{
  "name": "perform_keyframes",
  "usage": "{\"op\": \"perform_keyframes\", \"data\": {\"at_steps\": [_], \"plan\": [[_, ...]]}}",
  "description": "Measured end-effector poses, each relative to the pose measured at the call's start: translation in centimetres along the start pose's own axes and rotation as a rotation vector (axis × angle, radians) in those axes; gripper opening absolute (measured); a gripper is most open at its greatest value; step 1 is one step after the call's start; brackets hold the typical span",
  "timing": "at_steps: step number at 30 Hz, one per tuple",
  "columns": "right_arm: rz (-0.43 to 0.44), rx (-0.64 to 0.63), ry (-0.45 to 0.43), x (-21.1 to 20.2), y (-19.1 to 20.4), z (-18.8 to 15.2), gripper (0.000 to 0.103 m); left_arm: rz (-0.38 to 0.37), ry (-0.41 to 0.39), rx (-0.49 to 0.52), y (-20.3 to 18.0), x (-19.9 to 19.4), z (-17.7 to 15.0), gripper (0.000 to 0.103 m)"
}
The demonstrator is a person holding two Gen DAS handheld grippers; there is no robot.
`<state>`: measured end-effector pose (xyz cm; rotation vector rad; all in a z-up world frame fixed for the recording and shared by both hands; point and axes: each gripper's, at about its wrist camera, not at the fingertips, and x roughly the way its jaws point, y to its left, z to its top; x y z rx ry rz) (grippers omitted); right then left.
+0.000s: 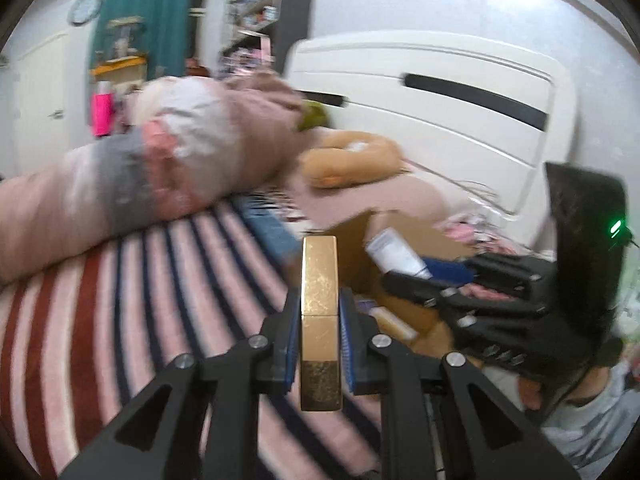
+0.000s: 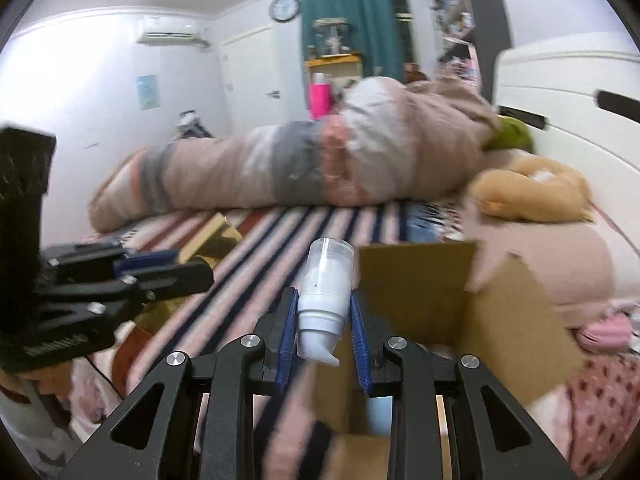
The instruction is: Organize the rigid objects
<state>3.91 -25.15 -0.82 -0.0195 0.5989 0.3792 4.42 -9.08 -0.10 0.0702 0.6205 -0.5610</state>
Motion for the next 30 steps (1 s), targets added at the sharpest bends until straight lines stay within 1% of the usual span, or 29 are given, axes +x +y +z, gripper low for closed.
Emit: {"op": "perform_keyframes", "data": {"at_steps": [1, 3, 5, 7, 9, 13, 15, 18, 20, 22, 23, 26, 28, 29, 30], "plan": [[-0.025, 0.006, 0.012, -0.1, -1.2, -0.4, 0.021, -0.017, 0.015, 0.013, -1.0, 0.8, 0.4, 0.015], [-0.047, 0.025, 0.042, 0.0, -3.2, -1.0, 0.021, -0.042, 0.055, 0.039, -2.9, 2.8, 1.3, 0.015], [-0.068, 0.045, 0.071, 0.5, -5.1, -1.7, 0.021, -0.074, 0.107, 0.034, -3.9, 5.1, 1.9, 0.015], [-0.090, 0.062, 0.100, 1.1, -6.8, -2.2, 0.021, -0.060, 0.147, 0.038, -4.6, 6.9, 2.0, 0.015], [-0.093, 0.055, 0.128, 1.6, -7.8, -2.4, 0.021, -0.044, 0.179, 0.044, -5.2, 8.0, 1.8, 0.015], [-0.116, -0.007, 0.177, 2.6, -8.5, -2.5, 0.022, -0.020, 0.244, 0.048, -5.3, 9.9, 1.7, 0.015], [-0.122, -0.032, 0.181, 3.0, -8.5, -2.4, 0.022, -0.012, 0.272, 0.047, -5.0, 11.0, 1.6, 0.015], [-0.101, -0.035, 0.181, 3.2, -8.6, -2.6, 0.022, 0.003, 0.302, 0.055, -5.0, 12.1, 1.4, 0.015], [-0.094, -0.027, 0.185, 3.6, -9.0, -2.8, 0.022, 0.009, 0.312, 0.059, -5.1, 12.5, 1.1, 0.015], [-0.086, -0.018, 0.186, 3.8, -9.2, -3.0, 0.022, 0.019, 0.305, 0.061, -5.1, 12.5, 1.2, 0.016], [-0.081, -0.016, 0.187, 3.8, -9.3, -3.2, 0.022, 0.013, 0.307, 0.055, -5.1, 12.6, 1.3, 0.016], [-0.073, -0.011, 0.188, 3.7, -9.3, -3.5, 0.023, 0.001, 0.311, 0.037, -4.9, 12.5, 1.4, 0.021], [-0.065, -0.006, 0.186, 3.7, -9.4, -3.5, 0.024, -0.011, 0.308, 0.031, -4.9, 12.3, 1.5, 0.029], [-0.061, -0.004, 0.185, 3.7, -9.4, -3.5, 0.026, -0.023, 0.305, 0.030, -5.0, 12.2, 1.5, 0.032], [-0.056, -0.002, 0.184, 3.7, -9.3, -3.5, 0.028, -0.034, 0.296, 0.031, -5.1, 11.9, 1.5, 0.038]]}}
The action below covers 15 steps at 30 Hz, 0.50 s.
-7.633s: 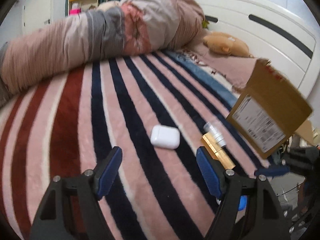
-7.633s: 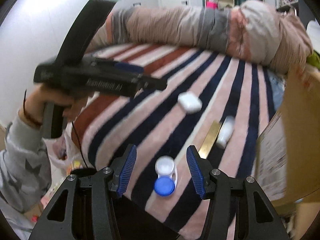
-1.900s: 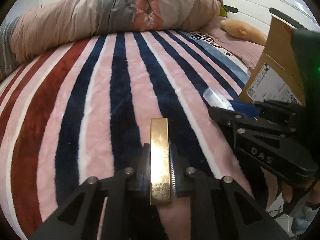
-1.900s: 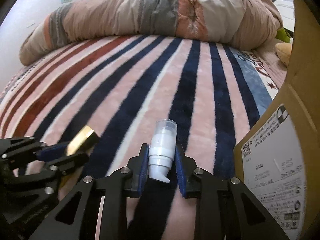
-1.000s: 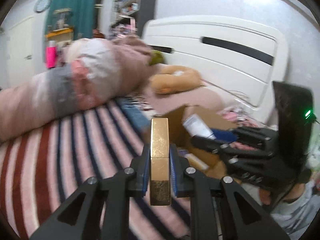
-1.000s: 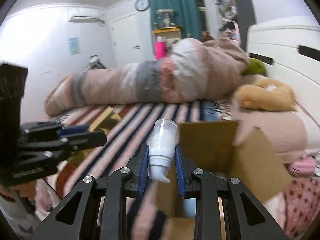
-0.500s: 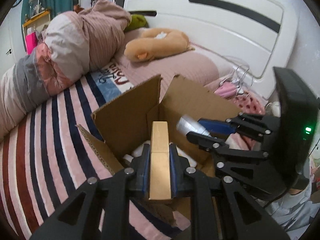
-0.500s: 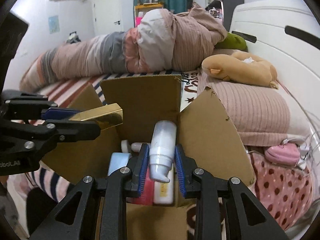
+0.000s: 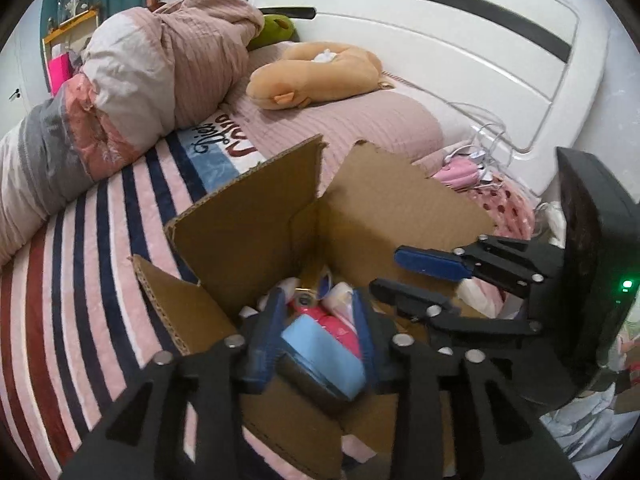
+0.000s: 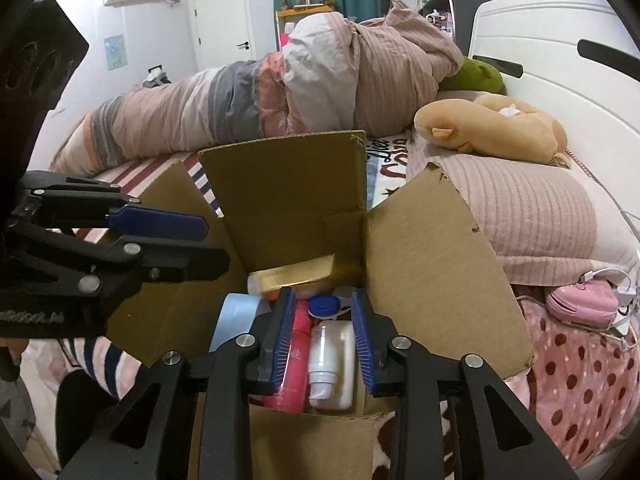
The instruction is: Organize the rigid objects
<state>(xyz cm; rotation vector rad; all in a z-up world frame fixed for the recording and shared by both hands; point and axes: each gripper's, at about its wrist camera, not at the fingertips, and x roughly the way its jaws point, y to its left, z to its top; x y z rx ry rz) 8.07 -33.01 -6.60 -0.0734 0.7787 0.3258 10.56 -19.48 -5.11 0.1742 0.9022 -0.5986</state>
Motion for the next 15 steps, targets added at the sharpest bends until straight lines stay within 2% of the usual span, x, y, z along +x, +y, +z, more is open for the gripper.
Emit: {"op": "perform_keyframes", "data": {"at_steps": [1, 3, 8, 10, 11, 12, 15], "plan": [[0.004, 0.002, 0.000, 0.0, 0.0, 0.0, 0.033, -0.006, -0.006, 0.000, -0.1, -0.2, 0.0, 0.047], [0.023, 0.004, -0.002, -0.2, 0.1, 0.1, 0.039, -0.009, -0.024, -0.009, -0.1, -0.9, 0.0, 0.057], [0.034, -0.005, -0.025, -1.2, 0.5, 0.8, 0.051, -0.028, -0.080, -0.045, 0.8, -3.6, -0.1, 0.066], [0.057, -0.003, -0.055, -2.0, 0.7, 1.1, 0.054, -0.025, -0.125, -0.063, 1.3, -5.3, -0.3, 0.077], [0.069, -0.004, -0.069, -2.4, 0.7, 1.3, 0.057, -0.020, -0.144, -0.071, 1.4, -6.0, -0.4, 0.079], [0.085, -0.010, -0.090, -2.9, 0.8, 1.6, 0.059, -0.008, -0.166, -0.080, 1.7, -6.9, -0.6, 0.083], [0.102, -0.044, -0.172, -4.8, 1.6, 2.1, 0.074, 0.050, -0.221, -0.092, 2.3, -9.2, -1.3, 0.090]]}}
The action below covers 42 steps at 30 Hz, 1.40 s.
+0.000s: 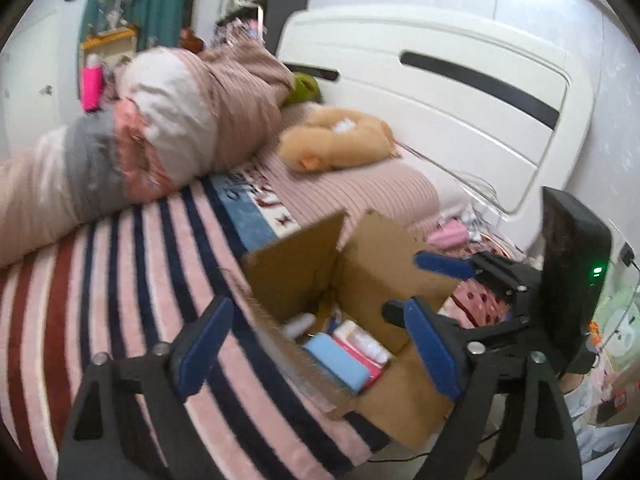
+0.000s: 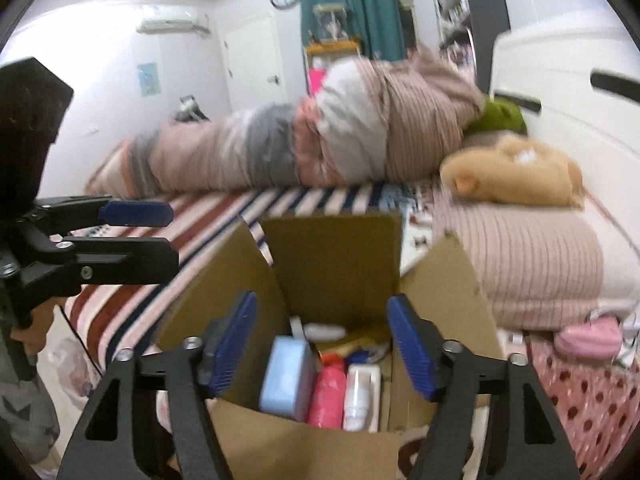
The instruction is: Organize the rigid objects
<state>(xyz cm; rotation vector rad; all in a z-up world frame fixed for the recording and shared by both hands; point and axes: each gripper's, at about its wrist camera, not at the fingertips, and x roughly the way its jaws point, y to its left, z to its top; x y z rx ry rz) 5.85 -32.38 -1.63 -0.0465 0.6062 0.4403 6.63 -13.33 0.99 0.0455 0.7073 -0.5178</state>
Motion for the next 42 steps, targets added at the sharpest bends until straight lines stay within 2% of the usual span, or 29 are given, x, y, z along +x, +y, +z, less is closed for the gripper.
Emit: {"op": "perform_keyframes", "data": {"at_steps": [2, 4, 8, 11, 14, 18, 42], "plan": [[-0.007, -0.033, -0.062, -0.9, 0.6, 0.5, 0.096, 0.047, -0.041, -0.011, 0.5, -1.3, -0.2, 0.097], [-0.020, -0.060, -0.139, -2.0, 1.2, 0.6, 0.102, 0.111, -0.090, -0.031, 1.1, -2.7, -0.5, 0.102], [0.018, -0.078, -0.254, -3.4, 1.9, 0.2, 0.103, 0.262, -0.166, -0.051, 2.1, -4.3, -1.6, 0.102], [0.056, -0.096, -0.298, -3.5, 2.3, -0.1, 0.103, 0.322, -0.197, -0.077, 3.3, -5.1, -2.5, 0.102], [0.096, -0.096, -0.288, -3.2, 2.5, -0.3, 0.103, 0.327, -0.225, -0.140, 4.7, -6.0, -3.5, 0.102], [0.102, -0.078, -0.273, -2.7, 2.5, -0.4, 0.103, 0.351, -0.239, -0.178, 6.0, -6.7, -4.3, 0.102], [0.084, -0.082, -0.256, -2.7, 3.3, -0.1, 0.103, 0.384, -0.252, -0.208, 7.4, -8.0, -5.6, 0.102]]}}
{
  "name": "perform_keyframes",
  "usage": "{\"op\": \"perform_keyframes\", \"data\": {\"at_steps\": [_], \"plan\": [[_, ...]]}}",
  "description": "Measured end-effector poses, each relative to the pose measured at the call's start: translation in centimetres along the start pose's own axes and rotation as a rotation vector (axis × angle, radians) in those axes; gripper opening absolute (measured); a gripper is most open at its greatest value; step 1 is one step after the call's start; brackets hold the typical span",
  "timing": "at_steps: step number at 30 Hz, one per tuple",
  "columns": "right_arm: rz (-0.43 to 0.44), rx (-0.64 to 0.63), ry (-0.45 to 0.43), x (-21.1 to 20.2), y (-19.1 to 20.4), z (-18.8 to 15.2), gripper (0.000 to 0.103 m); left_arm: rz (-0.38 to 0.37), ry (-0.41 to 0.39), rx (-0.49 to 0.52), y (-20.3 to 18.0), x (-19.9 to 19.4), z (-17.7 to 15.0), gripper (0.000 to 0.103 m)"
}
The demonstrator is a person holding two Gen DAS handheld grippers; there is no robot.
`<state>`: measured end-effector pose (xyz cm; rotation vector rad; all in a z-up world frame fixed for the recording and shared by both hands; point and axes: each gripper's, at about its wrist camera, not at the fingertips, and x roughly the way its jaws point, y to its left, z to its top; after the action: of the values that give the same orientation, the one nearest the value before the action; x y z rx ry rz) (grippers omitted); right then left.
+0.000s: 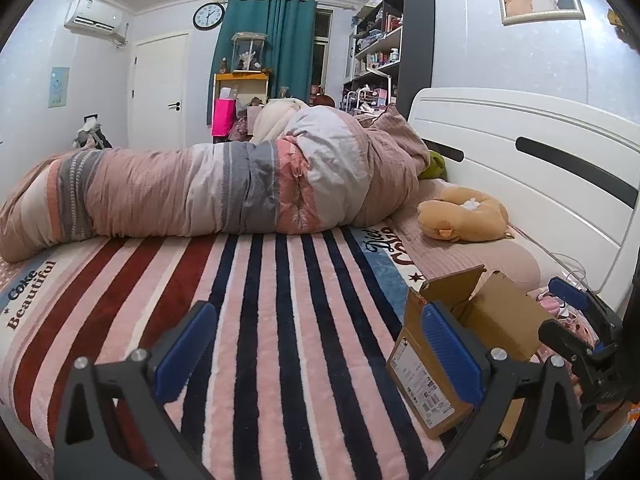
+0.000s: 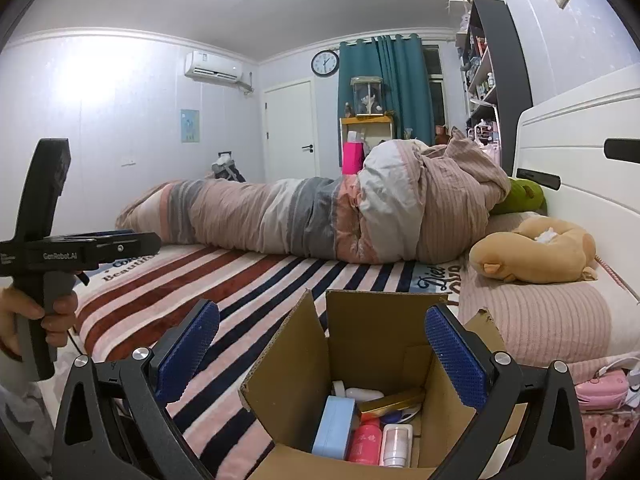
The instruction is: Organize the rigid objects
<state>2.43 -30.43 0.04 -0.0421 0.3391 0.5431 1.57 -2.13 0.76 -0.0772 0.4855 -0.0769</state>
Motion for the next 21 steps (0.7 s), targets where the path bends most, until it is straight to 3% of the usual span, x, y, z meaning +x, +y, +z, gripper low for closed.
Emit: {"op": "perform_keyframes", "data": {"at_steps": [21], "plan": [[0.004, -0.001, 0.001, 0.18, -0.19, 0.15, 0.103, 0.027, 0.002, 0.008, 0.33, 0.02, -0.23, 0.102]]}}
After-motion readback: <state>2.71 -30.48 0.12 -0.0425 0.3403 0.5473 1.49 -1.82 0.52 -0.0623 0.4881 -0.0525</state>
